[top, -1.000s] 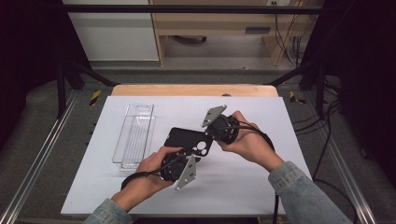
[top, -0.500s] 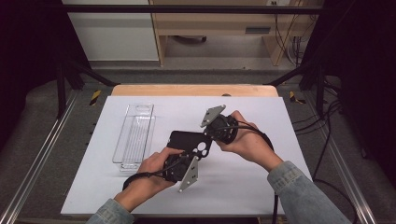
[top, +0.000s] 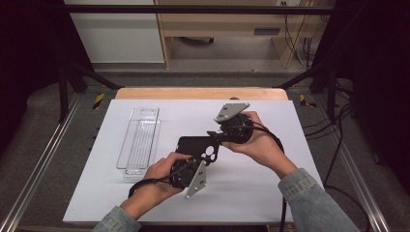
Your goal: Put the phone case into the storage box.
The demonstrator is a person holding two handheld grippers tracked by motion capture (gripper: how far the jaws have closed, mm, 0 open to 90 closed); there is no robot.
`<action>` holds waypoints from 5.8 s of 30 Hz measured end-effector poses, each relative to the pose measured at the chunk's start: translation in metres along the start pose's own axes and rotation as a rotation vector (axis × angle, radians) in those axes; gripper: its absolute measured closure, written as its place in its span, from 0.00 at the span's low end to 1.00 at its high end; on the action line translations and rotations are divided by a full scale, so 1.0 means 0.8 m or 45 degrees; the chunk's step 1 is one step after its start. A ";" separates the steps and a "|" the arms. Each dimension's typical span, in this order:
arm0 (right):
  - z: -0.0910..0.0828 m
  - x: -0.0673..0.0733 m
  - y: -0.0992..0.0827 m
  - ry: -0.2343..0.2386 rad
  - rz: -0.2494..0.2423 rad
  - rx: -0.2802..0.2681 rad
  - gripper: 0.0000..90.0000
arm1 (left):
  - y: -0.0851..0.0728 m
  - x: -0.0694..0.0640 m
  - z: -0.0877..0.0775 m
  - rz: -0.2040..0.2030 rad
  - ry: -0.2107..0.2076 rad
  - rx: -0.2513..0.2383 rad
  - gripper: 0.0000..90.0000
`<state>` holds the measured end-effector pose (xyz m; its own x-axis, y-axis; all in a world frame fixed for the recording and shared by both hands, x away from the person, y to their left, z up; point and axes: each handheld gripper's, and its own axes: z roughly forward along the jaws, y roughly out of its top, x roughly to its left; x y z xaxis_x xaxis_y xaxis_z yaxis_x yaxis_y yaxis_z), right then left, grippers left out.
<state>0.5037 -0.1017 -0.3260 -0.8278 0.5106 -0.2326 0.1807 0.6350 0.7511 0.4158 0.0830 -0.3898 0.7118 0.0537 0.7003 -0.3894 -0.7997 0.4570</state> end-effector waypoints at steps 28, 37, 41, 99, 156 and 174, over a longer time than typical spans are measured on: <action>-0.042 -0.030 -0.122 -0.293 0.515 -0.399 0.10 | -0.013 0.017 -0.034 -0.274 0.116 -0.189 0.95; -0.034 -0.004 -0.164 -0.354 0.530 -0.433 0.09 | -0.023 0.031 -0.049 -0.352 0.187 -0.227 0.95; -0.032 0.003 -0.184 -0.394 0.523 -0.442 0.10 | -0.027 0.039 -0.054 -0.368 0.213 -0.230 0.95; -0.051 0.043 -0.265 -0.494 0.473 -0.580 0.05 | -0.059 0.106 -0.084 -0.684 0.486 -0.281 0.96; -0.049 0.045 -0.266 -0.494 0.474 -0.592 0.06 | -0.117 0.158 -0.076 -1.121 0.730 -0.217 0.96; -0.042 0.053 -0.261 -0.503 0.416 -0.542 0.06 | -0.140 0.166 -0.090 -1.306 0.791 -0.211 0.96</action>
<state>0.4130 -0.2323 -0.4721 -0.4947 0.8633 -0.1000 0.0966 0.1690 0.9809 0.5118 0.2231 -0.3083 0.3490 0.9324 0.0944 0.0890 -0.1333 0.9871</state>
